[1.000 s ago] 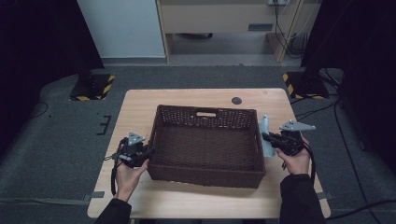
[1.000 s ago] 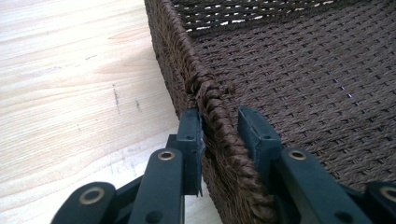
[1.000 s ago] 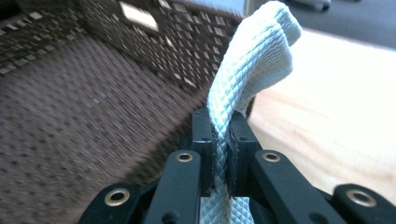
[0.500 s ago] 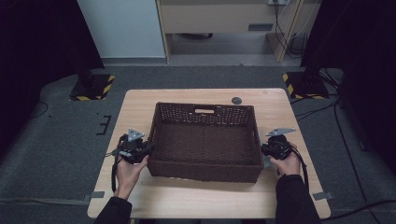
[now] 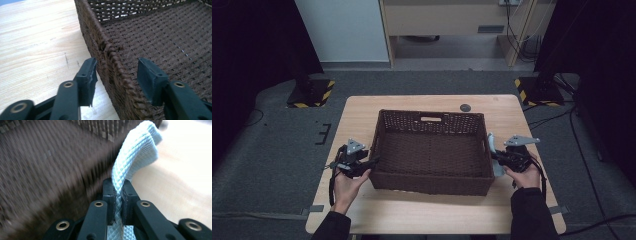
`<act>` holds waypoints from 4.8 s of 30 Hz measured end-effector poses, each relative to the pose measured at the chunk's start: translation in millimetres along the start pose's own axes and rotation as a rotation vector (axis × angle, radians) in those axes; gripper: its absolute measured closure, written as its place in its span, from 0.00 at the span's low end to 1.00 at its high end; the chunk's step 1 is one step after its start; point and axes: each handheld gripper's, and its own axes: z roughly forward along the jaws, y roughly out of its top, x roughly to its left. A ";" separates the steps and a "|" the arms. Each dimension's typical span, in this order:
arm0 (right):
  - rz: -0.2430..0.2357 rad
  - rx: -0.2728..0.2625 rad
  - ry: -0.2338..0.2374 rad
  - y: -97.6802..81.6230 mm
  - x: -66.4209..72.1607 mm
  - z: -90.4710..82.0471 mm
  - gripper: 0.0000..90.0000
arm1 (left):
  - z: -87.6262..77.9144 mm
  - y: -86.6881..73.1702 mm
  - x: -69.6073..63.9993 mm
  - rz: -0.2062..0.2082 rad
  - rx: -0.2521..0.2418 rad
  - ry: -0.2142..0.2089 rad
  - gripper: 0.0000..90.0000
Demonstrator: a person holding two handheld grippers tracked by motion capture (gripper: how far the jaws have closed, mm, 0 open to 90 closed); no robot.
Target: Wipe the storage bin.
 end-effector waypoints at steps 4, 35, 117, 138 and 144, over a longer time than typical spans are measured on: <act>0.027 0.087 0.002 -17.8 0.0 11.3 0.94 | 2.1 -1.5 -2.7 0.012 0.020 -0.015 0.64; 0.002 0.070 0.023 -23.4 19.0 -10.3 0.94 | 7.3 1.7 7.0 0.009 -0.013 -0.018 0.65; -0.028 0.056 0.054 -44.6 48.0 -49.2 0.94 | 6.9 -3.0 5.2 -0.029 -0.011 -0.011 0.62; 0.039 0.163 0.066 -61.2 45.8 -29.7 0.93 | 7.1 -4.0 5.5 -0.022 -0.014 0.000 0.53; 0.117 0.141 -0.101 -65.7 25.5 -43.4 0.94 | 7.2 -4.2 5.3 -0.019 -0.013 0.003 0.52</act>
